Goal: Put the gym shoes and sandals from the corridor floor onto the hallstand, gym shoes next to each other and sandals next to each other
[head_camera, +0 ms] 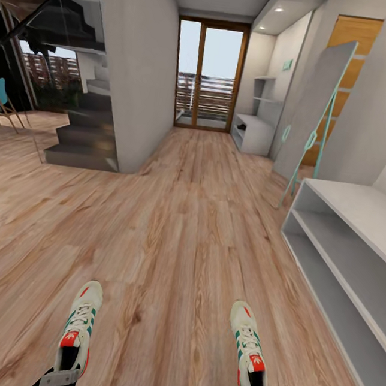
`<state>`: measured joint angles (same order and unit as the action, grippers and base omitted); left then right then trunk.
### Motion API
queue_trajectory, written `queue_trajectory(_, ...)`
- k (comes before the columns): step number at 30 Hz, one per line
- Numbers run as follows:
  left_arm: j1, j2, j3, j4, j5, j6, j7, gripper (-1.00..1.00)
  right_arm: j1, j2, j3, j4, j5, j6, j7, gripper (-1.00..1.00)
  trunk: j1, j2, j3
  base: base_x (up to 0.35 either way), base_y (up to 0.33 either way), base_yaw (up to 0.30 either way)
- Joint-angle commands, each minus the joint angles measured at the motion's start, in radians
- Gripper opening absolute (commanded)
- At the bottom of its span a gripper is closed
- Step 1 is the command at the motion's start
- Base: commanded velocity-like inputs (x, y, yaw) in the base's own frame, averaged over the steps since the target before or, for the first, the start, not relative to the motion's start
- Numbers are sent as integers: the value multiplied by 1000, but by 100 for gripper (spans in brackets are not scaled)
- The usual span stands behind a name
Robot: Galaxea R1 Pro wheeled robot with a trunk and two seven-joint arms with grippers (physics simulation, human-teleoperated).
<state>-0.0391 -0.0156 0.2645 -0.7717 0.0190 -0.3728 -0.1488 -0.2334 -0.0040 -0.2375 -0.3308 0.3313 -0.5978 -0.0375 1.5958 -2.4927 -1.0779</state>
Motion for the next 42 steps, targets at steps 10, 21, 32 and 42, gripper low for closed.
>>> queue_trajectory(10,0,-1,5,0,2,-1,-11,-100,0,1,-5,1,11,-3,-2,-100,0,0,-1,339,0,-14)
queue_trajectory(21,0,-1,5,0,2,-1,-11,-100,0,1,-6,1,11,-3,-4,-100,0,0,-1,339,0,0)
queue_trajectory(32,0,-1,5,0,2,-1,-11,-100,-1,1,-5,1,11,-3,-3,-100,0,0,-1,339,0,0)
queue_trajectory(42,-1,-1,5,0,2,-1,-11,-100,-1,1,-5,1,11,-3,-3,-100,0,0,-1,339,0,0)
